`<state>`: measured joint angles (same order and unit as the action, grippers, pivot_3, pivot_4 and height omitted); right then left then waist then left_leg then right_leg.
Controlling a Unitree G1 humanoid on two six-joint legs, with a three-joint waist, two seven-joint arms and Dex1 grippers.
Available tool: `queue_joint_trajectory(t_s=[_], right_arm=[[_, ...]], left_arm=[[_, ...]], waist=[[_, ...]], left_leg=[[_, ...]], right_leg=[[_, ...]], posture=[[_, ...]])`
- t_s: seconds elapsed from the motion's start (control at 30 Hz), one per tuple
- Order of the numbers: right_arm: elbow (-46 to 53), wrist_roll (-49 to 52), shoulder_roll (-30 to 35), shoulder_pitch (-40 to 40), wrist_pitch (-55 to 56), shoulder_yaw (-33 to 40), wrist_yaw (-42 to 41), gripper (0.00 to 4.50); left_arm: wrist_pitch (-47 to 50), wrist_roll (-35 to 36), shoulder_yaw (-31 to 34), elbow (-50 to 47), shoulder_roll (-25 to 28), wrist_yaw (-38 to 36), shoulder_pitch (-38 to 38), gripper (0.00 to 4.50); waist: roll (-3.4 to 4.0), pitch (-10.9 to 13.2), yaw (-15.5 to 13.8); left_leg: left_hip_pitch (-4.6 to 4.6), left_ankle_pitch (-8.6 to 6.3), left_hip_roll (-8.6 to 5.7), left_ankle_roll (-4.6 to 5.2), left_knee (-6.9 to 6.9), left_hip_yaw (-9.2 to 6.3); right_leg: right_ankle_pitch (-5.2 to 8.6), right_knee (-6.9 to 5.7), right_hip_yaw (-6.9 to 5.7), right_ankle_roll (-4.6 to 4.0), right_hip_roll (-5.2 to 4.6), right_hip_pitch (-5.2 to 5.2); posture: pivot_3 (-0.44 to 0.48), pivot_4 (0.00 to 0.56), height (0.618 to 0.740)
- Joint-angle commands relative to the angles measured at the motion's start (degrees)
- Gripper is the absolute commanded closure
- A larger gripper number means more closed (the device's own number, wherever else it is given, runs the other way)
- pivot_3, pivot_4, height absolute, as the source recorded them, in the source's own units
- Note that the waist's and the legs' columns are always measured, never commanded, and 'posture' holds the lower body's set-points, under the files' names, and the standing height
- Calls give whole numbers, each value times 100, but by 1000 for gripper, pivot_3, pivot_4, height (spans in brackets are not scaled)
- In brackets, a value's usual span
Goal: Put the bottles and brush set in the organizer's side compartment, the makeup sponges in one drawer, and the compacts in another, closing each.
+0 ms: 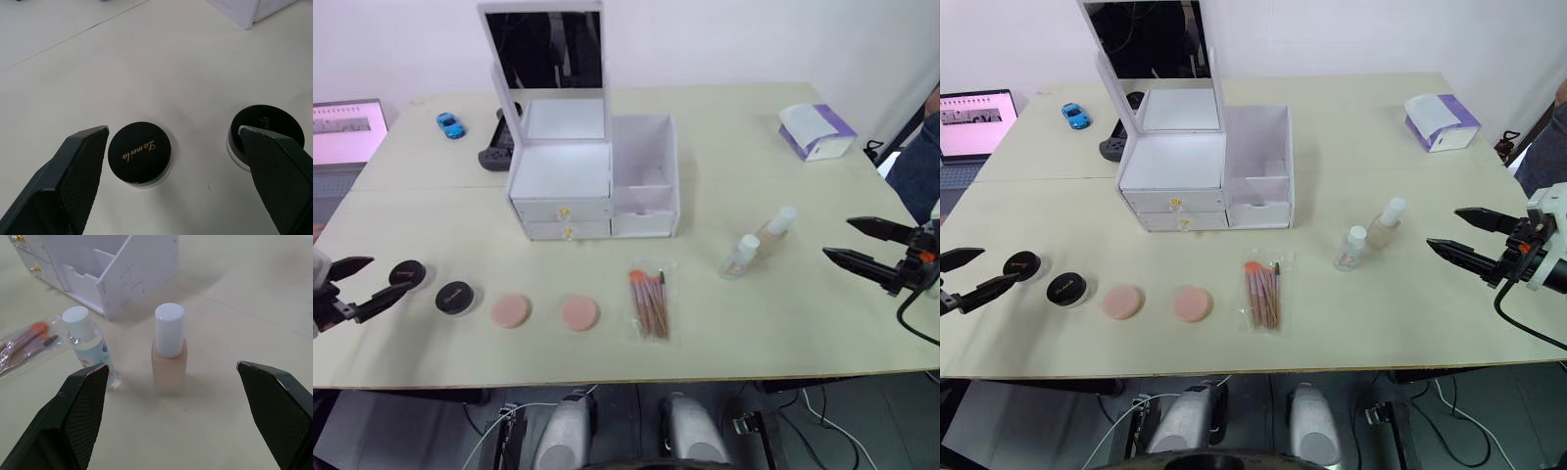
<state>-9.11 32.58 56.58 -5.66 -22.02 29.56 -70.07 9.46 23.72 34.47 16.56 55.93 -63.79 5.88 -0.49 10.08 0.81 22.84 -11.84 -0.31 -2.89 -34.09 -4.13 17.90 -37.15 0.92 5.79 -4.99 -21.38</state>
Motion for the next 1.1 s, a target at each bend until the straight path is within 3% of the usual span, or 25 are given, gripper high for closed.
queue_joint_trajectory(t_s=[0.03, 0.73, 0.9, 1.1], right_arm=[[92, 34, 104, 7, 80, 130, -69, 65], [368, 183, 72, 119, -161, 208, 6, 65], [691, 468, 254, -22, -812, 208, 70, 65], [2129, 1422, 606, -182, -2294, 216, 364, 65]], left_arm=[[-117, 19, 126, -19, 42, 122, -139, 0], [297, 241, 90, -268, 94, 74, -332, 0], [1196, 798, 45, -1101, 227, -161, -440, 0], [2536, 1875, -271, -2682, 370, -227, -853, 0]], waist=[[0, 0, 0], [0, 0, 4], [0, 0, 1], [2, 2, -4]], left_leg=[[0, 0, 0, 0, 0, 0], [-3, 0, 2, 0, 0, 2], [-3, 0, 2, 0, -1, 2], [-1, 0, 3, 0, -2, -3]], right_leg=[[0, 0, 0, 0, 0, 0], [-7, -3, 1, 13, 5, 1], [-7, -3, 1, 13, 5, 1], [-7, -3, 1, 13, 6, 2]], posture=[[0, 150, 740], [0, 150, 740], [0, 150, 740], [0, 150, 740]])
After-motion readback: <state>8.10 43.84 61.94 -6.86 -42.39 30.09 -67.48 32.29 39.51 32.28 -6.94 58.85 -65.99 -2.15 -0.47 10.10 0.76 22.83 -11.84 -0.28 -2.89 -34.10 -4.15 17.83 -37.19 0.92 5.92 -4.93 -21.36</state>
